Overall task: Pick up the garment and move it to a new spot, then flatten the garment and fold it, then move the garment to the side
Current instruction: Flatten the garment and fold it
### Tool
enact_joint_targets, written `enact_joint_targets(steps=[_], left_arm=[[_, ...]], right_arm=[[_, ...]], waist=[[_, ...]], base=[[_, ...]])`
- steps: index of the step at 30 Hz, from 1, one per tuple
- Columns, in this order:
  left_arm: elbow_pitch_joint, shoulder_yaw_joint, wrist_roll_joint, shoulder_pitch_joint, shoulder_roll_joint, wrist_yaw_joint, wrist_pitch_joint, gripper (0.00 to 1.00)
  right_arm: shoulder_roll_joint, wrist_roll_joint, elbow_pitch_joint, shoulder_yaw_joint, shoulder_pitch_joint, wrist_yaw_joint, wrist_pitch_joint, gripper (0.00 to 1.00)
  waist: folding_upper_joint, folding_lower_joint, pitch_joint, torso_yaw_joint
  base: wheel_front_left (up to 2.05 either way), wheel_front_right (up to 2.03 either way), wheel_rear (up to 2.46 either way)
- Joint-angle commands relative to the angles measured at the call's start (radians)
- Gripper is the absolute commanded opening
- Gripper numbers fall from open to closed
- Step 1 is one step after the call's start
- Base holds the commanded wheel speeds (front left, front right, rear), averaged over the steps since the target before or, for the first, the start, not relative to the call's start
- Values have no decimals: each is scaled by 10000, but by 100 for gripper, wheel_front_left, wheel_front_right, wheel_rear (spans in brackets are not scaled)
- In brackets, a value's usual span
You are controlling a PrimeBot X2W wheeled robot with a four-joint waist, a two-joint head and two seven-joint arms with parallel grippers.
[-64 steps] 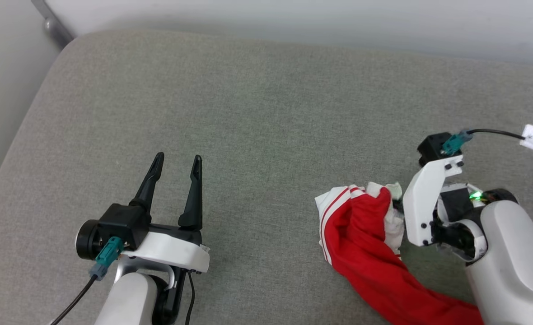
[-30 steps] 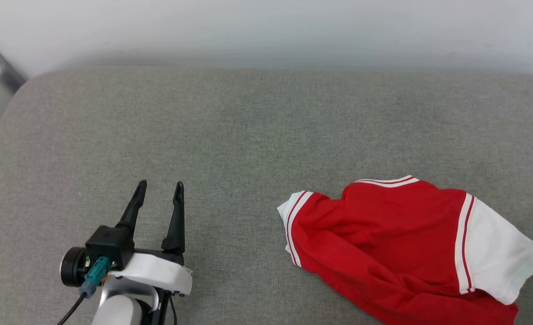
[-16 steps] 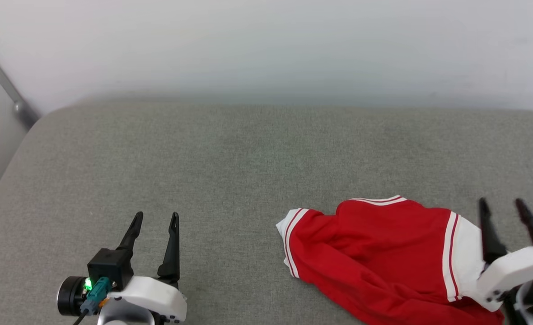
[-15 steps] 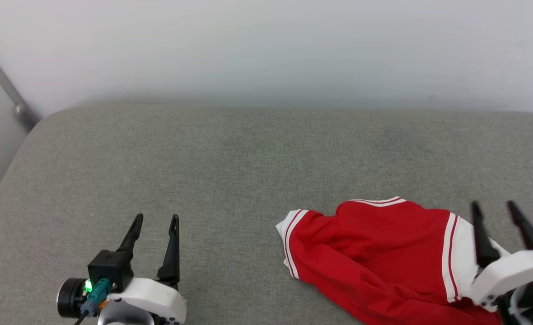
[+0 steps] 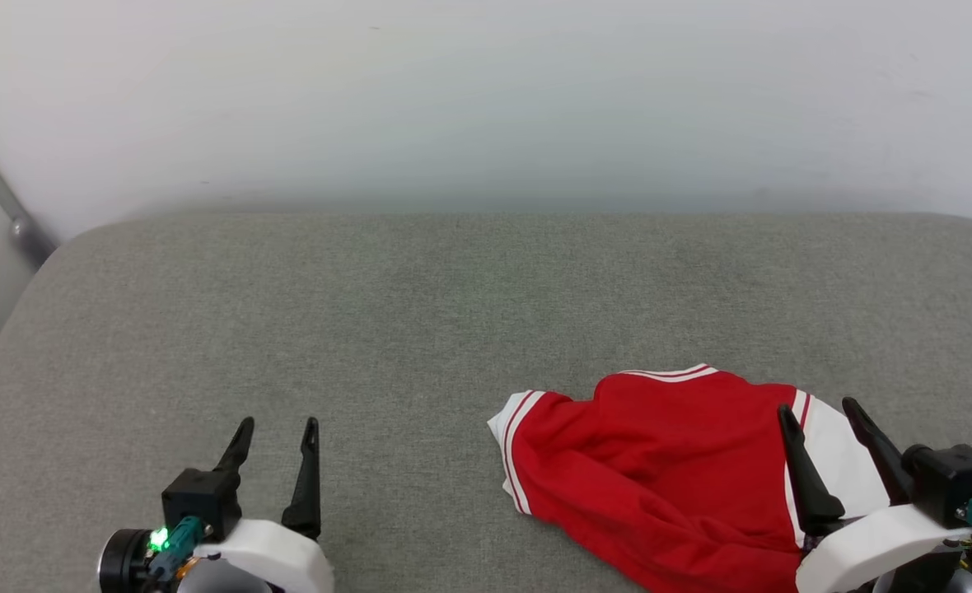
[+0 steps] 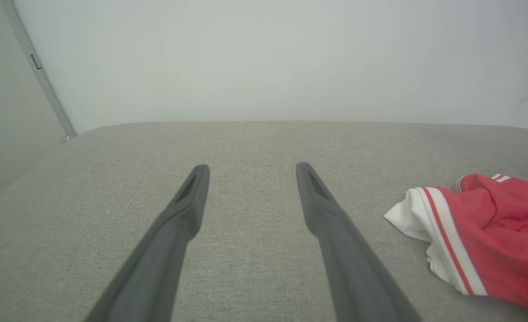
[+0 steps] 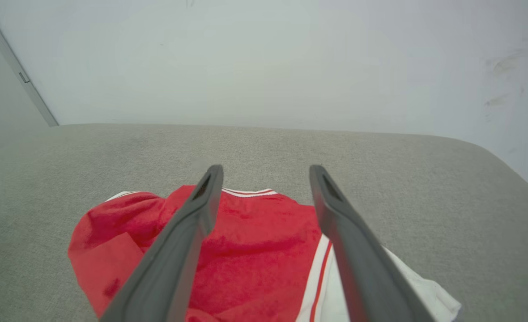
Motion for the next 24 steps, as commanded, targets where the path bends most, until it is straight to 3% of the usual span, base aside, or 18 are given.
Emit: enact_joint_targets(steps=[1, 6, 10, 13, 24], left_arm=[[16, -47, -11, -223, 24, -67, 61, 100], [301, -753, -41, -1084, -104, -703, 866, 100], [761, -1548, -58, -2065, -140, -1408, 1925, 100], [1093, -2165, -158, -2777, -80, -1704, 2769, 100], [2283, -4959, -1353, -4698, 837, -1918, 5905, 100]], right_arm=[[64, 2, -94, 29, 98, -7, -23, 100], [185, 56, -451, 206, 119, -7, 34, 100], [261, 58, -636, 301, -10, -7, 116, 100], [306, 82, -677, 376, -148, -5, 121, 100], [356, 97, -638, 515, -680, -7, 128, 100]], waist=[[-1, 2, 36, -72], [-1, 2, 354, -346], [-1, 2, 795, -618], [-1, 2, 1113, -806], [-1, 2, 2124, -1416]], base=[[0, 0, 0], [0, 0, 0], [0, 0, 0], [0, 0, 0], [0, 0, 0]])
